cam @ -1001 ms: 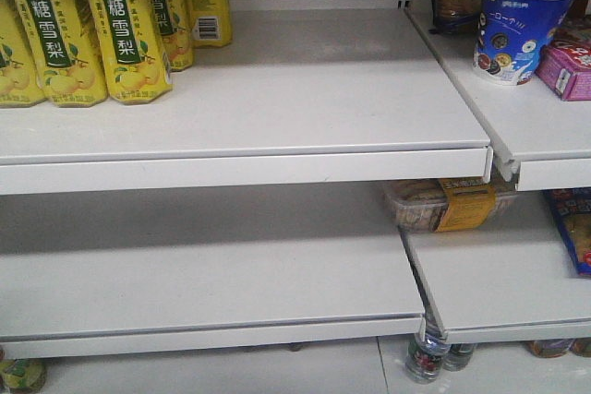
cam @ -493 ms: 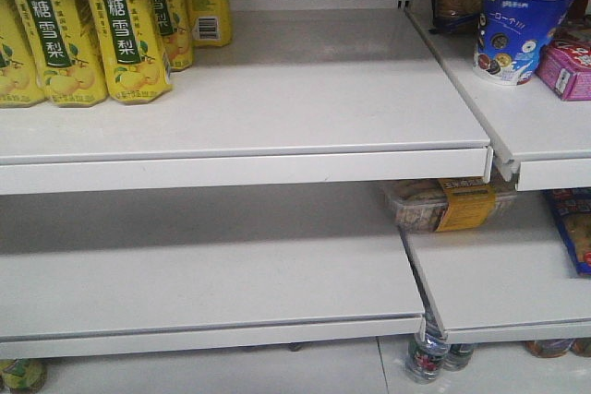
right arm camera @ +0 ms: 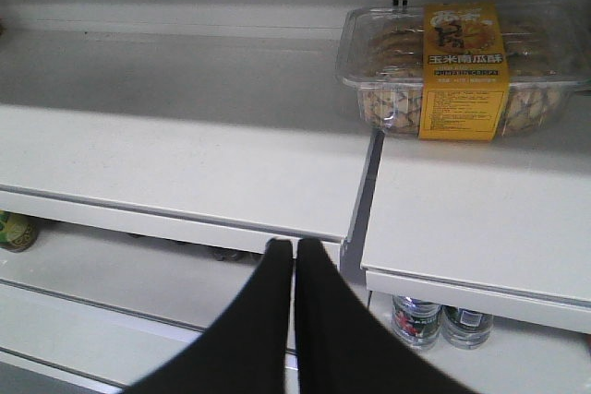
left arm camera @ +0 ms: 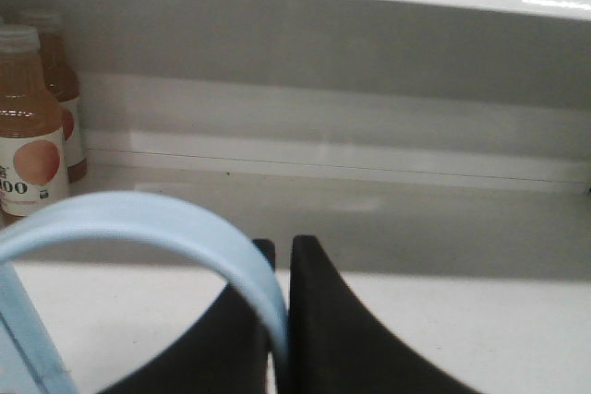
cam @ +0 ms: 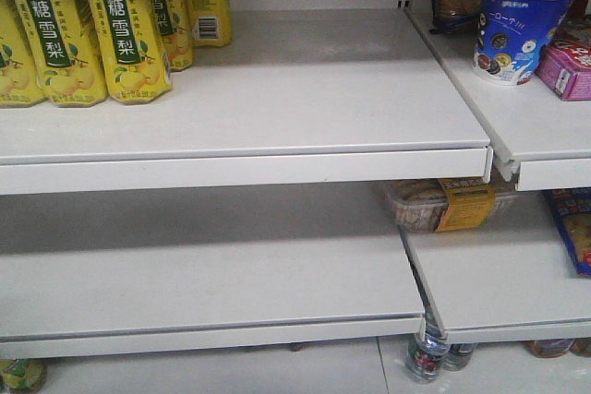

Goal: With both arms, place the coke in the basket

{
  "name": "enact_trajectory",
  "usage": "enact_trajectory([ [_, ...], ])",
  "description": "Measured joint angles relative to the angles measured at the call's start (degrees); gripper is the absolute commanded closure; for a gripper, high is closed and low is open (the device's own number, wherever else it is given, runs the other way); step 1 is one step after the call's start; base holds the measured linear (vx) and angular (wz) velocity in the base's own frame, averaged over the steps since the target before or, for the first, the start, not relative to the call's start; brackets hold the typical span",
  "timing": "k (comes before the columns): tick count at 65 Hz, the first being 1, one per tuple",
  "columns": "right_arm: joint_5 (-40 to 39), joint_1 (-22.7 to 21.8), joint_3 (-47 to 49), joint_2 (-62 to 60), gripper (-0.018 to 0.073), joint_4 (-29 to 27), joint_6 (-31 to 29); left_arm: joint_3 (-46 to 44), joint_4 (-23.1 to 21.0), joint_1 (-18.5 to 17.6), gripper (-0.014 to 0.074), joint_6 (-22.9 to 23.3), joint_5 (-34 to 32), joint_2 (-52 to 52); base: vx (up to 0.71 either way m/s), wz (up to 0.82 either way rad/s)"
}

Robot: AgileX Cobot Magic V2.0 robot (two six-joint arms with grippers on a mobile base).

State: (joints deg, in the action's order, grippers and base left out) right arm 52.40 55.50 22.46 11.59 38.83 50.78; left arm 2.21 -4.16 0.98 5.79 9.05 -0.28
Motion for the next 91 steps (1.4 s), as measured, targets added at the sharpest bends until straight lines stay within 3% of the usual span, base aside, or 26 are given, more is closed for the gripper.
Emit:
enact_trajectory([
  [41, 0.00, 0.00, 0.00, 0.32, 0.0564, -0.22, 0.00, 0.00, 0.00, 0.00, 0.0602, 0.00, 0.00, 0.00, 0.00, 0.00],
  [57, -1.13, 0.00, -0.06, 6.07, 0.0564, -7.21, -0.42, 0.00, 0.00, 0.00, 0.0602, 0.00, 0.01, 0.00, 0.00, 0.00],
  [71, -11.28, -0.25, -5.44, 7.43, 0.0564, -11.58, -6.98, 0.00, 0.00, 0.00, 0.0602, 0.00, 0.06, 0.00, 0.00, 0.00],
  [78, -16.22, -3.43, -8.65, 7.43, 0.0564, -14.76, -9.50, 0.00, 0.00, 0.00, 0.0602, 0.00, 0.06, 0.00, 0.00, 0.00],
  [91, -22.92, -18.09, -11.25, 6.41, 0.0564, -21.39, -15.73, 0.00, 0.00, 0.00, 0.0602, 0.00, 0.18, 0.00, 0.00, 0.00],
])
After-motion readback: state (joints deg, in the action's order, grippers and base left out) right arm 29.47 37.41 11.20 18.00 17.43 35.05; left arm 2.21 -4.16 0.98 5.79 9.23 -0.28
